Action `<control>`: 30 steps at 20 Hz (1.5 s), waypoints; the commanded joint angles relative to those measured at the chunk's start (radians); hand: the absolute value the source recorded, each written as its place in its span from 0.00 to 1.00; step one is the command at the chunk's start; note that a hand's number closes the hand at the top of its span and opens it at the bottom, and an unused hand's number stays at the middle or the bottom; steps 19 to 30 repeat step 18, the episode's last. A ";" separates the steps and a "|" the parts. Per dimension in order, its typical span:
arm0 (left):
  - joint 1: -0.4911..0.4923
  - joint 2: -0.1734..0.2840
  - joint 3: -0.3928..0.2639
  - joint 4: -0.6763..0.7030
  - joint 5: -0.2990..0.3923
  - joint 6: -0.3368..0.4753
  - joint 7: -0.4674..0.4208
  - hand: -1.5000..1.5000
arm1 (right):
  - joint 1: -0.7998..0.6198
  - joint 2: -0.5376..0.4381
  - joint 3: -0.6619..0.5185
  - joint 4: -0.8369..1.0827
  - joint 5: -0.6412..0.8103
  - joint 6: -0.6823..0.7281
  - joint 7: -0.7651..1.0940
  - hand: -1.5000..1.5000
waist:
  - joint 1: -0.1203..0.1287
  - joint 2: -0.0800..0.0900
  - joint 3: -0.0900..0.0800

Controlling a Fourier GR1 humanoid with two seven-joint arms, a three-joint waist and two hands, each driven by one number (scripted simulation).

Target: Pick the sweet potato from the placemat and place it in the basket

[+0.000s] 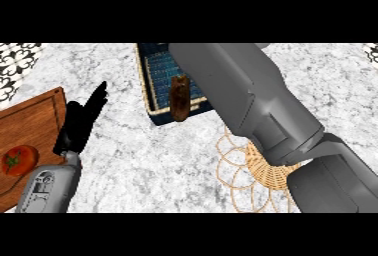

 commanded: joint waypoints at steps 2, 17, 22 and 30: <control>0.021 0.009 0.011 -0.005 0.014 -0.015 -0.004 0.50 | 0.014 0.000 -0.009 -0.026 0.011 -0.228 0.009 0.00 | -0.012 -0.008 0.001; 0.073 0.003 0.053 -0.007 -0.001 0.042 -0.005 0.50 | 0.250 -0.180 -0.062 -0.318 -0.002 -0.220 0.084 0.00 | -0.120 -0.042 0.004; 0.053 0.046 0.089 0.037 0.016 0.015 -0.021 0.50 | 0.280 -0.217 -0.077 -0.364 -0.021 -0.214 0.055 0.00 | -0.127 -0.040 0.004; 0.053 0.046 0.089 0.037 0.016 0.015 -0.021 0.50 | 0.280 -0.217 -0.077 -0.364 -0.021 -0.214 0.055 0.00 | -0.127 -0.040 0.004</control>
